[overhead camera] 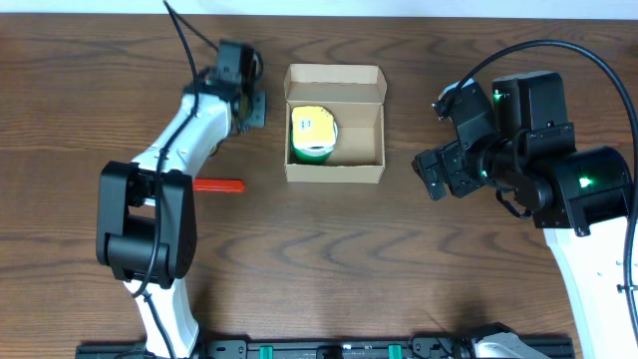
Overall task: Pack container
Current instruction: 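Carry the red marker with the left gripper into the box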
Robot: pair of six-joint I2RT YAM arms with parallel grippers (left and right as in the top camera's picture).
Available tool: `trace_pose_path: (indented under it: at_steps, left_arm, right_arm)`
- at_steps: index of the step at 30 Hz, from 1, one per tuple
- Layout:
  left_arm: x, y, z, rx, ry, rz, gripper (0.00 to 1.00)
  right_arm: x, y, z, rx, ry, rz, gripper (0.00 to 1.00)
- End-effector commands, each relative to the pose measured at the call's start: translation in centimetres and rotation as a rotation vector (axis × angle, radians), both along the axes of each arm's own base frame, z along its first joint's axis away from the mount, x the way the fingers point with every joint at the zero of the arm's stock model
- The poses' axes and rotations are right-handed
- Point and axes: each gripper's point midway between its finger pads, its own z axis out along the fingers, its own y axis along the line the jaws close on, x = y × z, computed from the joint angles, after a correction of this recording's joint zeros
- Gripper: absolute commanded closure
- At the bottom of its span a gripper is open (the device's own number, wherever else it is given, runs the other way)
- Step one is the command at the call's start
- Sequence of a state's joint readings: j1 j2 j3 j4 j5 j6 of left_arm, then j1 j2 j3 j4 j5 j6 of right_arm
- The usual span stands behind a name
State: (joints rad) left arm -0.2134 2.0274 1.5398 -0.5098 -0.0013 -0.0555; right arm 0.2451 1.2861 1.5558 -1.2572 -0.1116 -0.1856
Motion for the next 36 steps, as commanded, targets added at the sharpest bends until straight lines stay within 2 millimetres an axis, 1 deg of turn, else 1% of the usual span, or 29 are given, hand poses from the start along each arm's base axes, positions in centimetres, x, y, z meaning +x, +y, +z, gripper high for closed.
trace_pose_path:
  at_steps: [1, 3, 5, 6, 8, 9, 12, 15, 16, 19, 24, 26, 28, 30, 32, 36]
  left_arm:
    - [2.2, -0.5, 5.2, -0.012, -0.080, 0.005, 0.95]
    - [2.3, -0.8, 7.8, -0.030, -0.098, 0.024, 0.94]
    - [2.1, -1.1, 9.8, -0.049, -0.113, 0.040, 0.95]
    - [1.7, -1.5, 10.9, -0.063, -0.122, 0.048, 0.95]
    - [0.7, -2.5, 12.6, -0.087, -0.131, 0.050, 0.95]
    - [-0.2, -3.4, 13.2, -0.099, -0.124, 0.049, 0.95]
    - [-2.4, -5.7, 13.9, -0.126, -0.093, 0.044, 0.94]
    - [-4.6, -9.1, 13.6, -0.155, -0.047, 0.031, 0.95]
    - [-5.2, -10.0, 13.4, -0.166, -0.034, 0.034, 0.94]
    - [-7.2, -13.7, 12.9, -0.195, -0.009, 0.002, 0.95]
    - [-9.2, -17.9, 12.4, -0.239, -0.005, -0.022, 0.94]
    - [-9.6, -18.8, 11.8, -0.256, 0.006, -0.006, 0.94]
    - [-9.8, -19.2, 10.9, -0.270, 0.020, 0.018, 0.94]
    - [-9.7, -19.5, 9.6, -0.290, 0.024, 0.033, 0.94]
    - [-9.7, -20.3, 8.5, -0.326, 0.027, 0.017, 0.94]
    - [-9.4, -21.0, 6.8, -0.372, 0.011, 0.025, 0.94]
  right_arm:
    - [-0.1, -0.4, 0.3, -0.008, -0.014, -0.004, 0.02]
    - [-0.1, -0.4, 0.3, -0.008, -0.014, -0.004, 0.01]
    - [-0.1, -0.4, 0.3, -0.008, -0.014, -0.004, 0.01]
    - [-0.1, -0.4, 0.3, -0.008, -0.014, -0.004, 0.01]
    - [-0.1, -0.4, 0.3, -0.008, -0.014, -0.004, 0.01]
    - [-0.1, -0.4, 0.3, -0.008, -0.014, -0.004, 0.01]
    - [-0.1, -0.4, 0.3, -0.008, -0.014, -0.004, 0.01]
    - [-0.1, -0.4, 0.3, -0.008, -0.014, -0.004, 0.01]
    - [-0.1, -0.4, 0.3, -0.008, -0.014, -0.004, 0.01]
    - [-0.1, -0.4, 0.3, -0.008, -0.014, -0.004, 0.01]
    - [-0.1, -0.4, 0.3, -0.008, -0.014, -0.004, 0.01]
    - [-0.1, -0.4, 0.3, -0.008, -0.014, -0.004, 0.01]
    - [-0.1, -0.4, 0.3, -0.008, -0.014, -0.004, 0.01]
    - [-0.1, -0.4, 0.3, -0.008, -0.014, -0.004, 0.01]
    - [-0.1, -0.4, 0.3, -0.008, -0.014, -0.004, 0.01]
    - [-0.1, -0.4, 0.3, -0.008, -0.014, -0.004, 0.01]
